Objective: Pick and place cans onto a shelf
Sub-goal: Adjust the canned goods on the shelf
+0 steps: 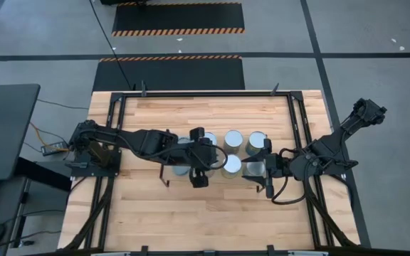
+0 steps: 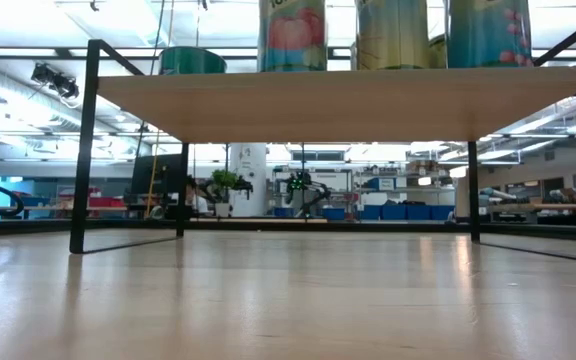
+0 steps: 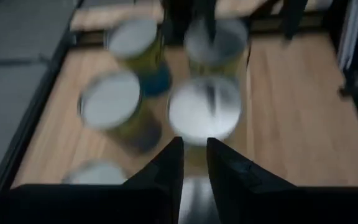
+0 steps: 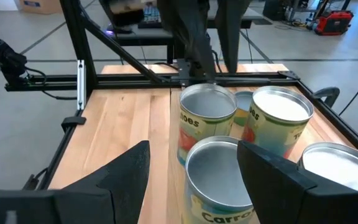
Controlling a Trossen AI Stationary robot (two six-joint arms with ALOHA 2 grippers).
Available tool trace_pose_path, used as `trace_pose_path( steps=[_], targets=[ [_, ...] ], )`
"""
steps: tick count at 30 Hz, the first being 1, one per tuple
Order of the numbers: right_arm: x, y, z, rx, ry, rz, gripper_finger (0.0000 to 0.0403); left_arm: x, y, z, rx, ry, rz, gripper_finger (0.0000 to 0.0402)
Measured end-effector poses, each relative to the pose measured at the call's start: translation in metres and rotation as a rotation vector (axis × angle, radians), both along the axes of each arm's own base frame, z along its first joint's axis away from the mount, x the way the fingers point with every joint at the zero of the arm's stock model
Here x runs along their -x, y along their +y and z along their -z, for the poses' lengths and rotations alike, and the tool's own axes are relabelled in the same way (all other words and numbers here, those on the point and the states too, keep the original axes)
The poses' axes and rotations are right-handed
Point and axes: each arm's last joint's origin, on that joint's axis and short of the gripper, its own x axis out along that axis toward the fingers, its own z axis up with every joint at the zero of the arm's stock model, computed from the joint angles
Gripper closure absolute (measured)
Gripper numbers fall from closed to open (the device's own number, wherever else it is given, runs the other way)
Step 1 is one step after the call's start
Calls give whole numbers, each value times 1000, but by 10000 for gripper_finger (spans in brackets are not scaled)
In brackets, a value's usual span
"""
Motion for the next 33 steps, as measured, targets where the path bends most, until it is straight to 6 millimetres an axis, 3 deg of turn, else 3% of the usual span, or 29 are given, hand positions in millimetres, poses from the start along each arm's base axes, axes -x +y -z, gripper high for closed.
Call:
trace_pose_path(
  steps=[5, 15, 33],
  targets=[
    [5, 1, -2, 48, -3, 0, 154, -17, 4, -1, 7, -138, 3, 324],
    [20, -6, -7, 65, 2, 44, 154, -59, 3, 50, -52, -50, 52, 324],
    [21, -7, -4, 32, 27, 51, 154, -58, 1, 50, -50, -44, 50, 324]
  ],
)
